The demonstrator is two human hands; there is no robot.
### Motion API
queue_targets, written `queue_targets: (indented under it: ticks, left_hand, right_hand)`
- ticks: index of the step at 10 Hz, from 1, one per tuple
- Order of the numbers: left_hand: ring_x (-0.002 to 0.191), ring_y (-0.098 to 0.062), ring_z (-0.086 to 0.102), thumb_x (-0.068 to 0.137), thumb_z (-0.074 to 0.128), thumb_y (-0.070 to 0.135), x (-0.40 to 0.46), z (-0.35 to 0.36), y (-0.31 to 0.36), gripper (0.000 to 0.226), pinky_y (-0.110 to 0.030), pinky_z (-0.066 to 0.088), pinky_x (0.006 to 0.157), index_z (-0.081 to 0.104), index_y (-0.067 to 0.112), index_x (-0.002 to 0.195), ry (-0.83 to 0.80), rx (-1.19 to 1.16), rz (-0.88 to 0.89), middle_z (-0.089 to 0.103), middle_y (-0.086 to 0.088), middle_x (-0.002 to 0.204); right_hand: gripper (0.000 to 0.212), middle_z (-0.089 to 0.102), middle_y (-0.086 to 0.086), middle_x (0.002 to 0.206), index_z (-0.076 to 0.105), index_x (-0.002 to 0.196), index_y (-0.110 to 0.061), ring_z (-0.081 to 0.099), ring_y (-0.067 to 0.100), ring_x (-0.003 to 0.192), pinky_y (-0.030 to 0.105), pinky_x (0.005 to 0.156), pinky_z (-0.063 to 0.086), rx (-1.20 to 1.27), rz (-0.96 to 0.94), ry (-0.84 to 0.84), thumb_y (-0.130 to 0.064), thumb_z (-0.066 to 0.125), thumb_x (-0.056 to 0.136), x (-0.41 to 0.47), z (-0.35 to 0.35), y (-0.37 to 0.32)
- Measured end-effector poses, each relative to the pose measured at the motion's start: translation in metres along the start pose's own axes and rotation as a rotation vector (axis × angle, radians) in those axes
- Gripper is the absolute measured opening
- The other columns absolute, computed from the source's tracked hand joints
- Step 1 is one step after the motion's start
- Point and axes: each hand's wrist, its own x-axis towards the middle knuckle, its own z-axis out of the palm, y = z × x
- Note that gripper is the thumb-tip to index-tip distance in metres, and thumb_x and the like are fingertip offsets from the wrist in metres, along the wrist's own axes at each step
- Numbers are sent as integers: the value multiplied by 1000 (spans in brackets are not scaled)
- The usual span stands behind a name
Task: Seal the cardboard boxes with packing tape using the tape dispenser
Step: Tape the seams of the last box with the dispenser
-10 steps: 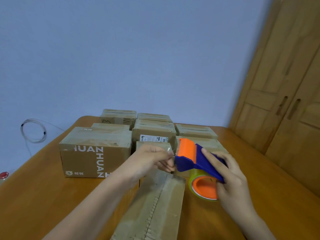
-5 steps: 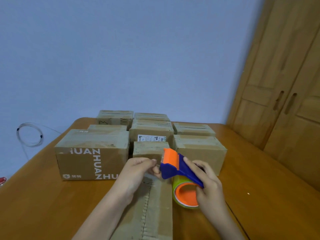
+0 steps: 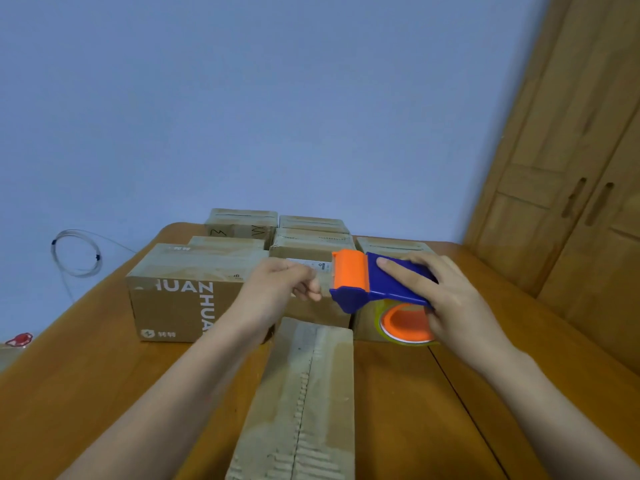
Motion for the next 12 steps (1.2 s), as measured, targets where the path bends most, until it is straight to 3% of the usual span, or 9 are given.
queue_targets:
  ticks: [1,2,3,4,5,6,8,10,12]
  left_hand:
    - [82,-18,70,90,57,36,107,-119,-161,27,-38,58,73,69,12,89,228,-109,-305,73,-8,89]
    - [111,-38,63,76,68,67,205,-244,-277,70,-69,48,80,56,22,127,256,-372,-230,55,-16,135]
    - [79,-15,69,95,56,37,60,-125,-125,29,-34,60,74,67,10,92,241,-322,-156,71,-5,86]
    - [65,-11,63,91,49,37,0,-46,-16,35,-20,54,64,64,8,79,0,-80,70,66,-2,68]
    - [70,-17,64,87,48,38,2,-24,-20,37,-23,55,70,65,5,84,-72,-99,26,68,-5,74]
    - [76,-18,68,91,47,37,-4,-8,-10,38,-25,57,77,67,6,88,-127,-131,23,73,-6,82]
    - [98,-16,70,98,35,47,-1,8,-7,47,-38,51,93,69,15,105,-86,-304,-130,74,-3,102]
    - [108,-18,66,97,24,54,0,11,4,63,-47,45,101,65,9,114,-211,-625,-331,71,-7,113]
    - [122,-25,57,94,27,58,-2,5,12,69,-42,43,100,54,5,129,-372,-699,-383,65,-14,123]
  right_hand:
    - [113,57,17,117,32,143,-43,51,33,101,44,79,50,-147,66,-28,11,82,56,-25,-18,40]
    - [120,55,15,115,29,143,-49,49,32,99,48,80,47,-161,229,3,20,76,56,-56,-40,70]
    - [95,57,19,113,51,135,-26,45,28,103,42,78,44,-102,232,63,29,66,58,-37,-34,56]
    - [77,57,15,116,53,132,-20,50,29,106,29,78,41,48,239,109,21,51,67,-24,-18,33]
    - [75,57,9,116,53,133,-20,52,27,106,12,81,38,161,250,120,10,41,65,-25,-9,26]
    - [83,57,7,115,53,131,-23,54,28,108,8,90,34,247,278,134,10,36,58,-24,0,16]
    - [88,57,6,114,55,133,-25,53,24,107,10,91,35,277,258,189,13,37,56,-20,1,6]
    - [79,52,-3,117,54,132,-25,50,20,107,6,90,35,237,187,201,12,43,63,-20,2,6]
    - [62,50,6,122,46,135,-25,47,23,109,28,80,48,107,89,151,-1,55,78,-21,8,4]
